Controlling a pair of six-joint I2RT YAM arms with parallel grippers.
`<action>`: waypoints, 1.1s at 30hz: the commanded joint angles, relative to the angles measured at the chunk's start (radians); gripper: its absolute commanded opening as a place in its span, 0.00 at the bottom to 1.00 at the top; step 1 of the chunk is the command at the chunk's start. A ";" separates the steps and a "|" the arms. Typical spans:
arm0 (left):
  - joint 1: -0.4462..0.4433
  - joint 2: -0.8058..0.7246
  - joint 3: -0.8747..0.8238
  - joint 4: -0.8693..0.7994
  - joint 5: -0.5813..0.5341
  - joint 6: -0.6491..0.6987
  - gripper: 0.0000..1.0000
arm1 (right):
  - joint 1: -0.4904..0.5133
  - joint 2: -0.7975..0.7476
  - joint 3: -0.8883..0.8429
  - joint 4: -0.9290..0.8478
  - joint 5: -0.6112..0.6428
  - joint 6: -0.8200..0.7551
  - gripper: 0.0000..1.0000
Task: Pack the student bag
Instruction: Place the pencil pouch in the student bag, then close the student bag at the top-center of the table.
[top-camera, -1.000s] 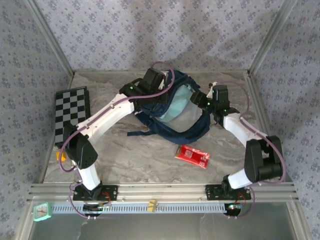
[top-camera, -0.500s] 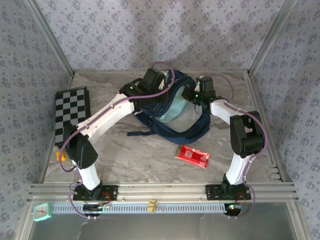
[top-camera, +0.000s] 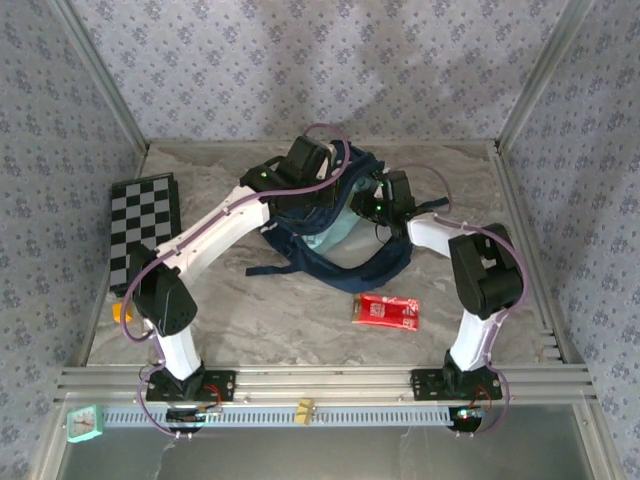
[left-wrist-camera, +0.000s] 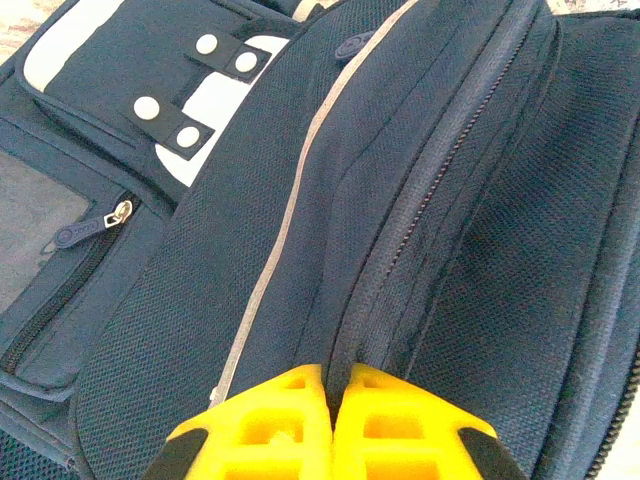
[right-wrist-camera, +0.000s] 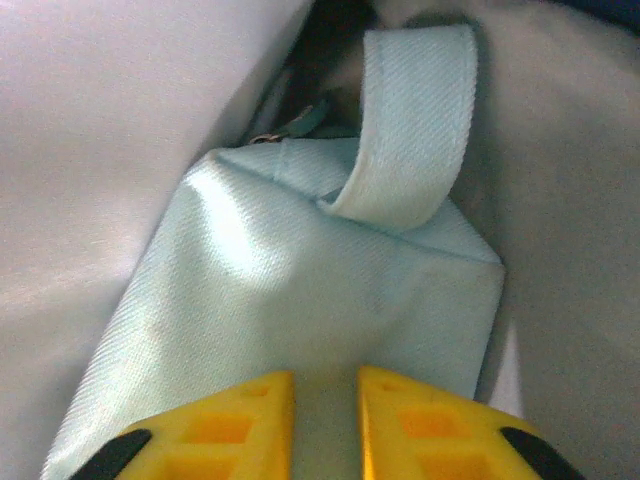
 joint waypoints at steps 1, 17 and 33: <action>0.009 -0.002 0.056 0.030 -0.022 0.007 0.00 | -0.017 -0.119 -0.019 -0.086 -0.006 -0.048 0.31; 0.009 -0.042 -0.009 0.027 -0.005 -0.003 0.00 | 0.115 -0.227 -0.151 0.027 0.028 0.098 0.12; -0.120 0.009 -0.118 -0.011 0.155 0.085 0.20 | -0.088 -0.845 -0.266 -0.615 0.220 -0.004 0.25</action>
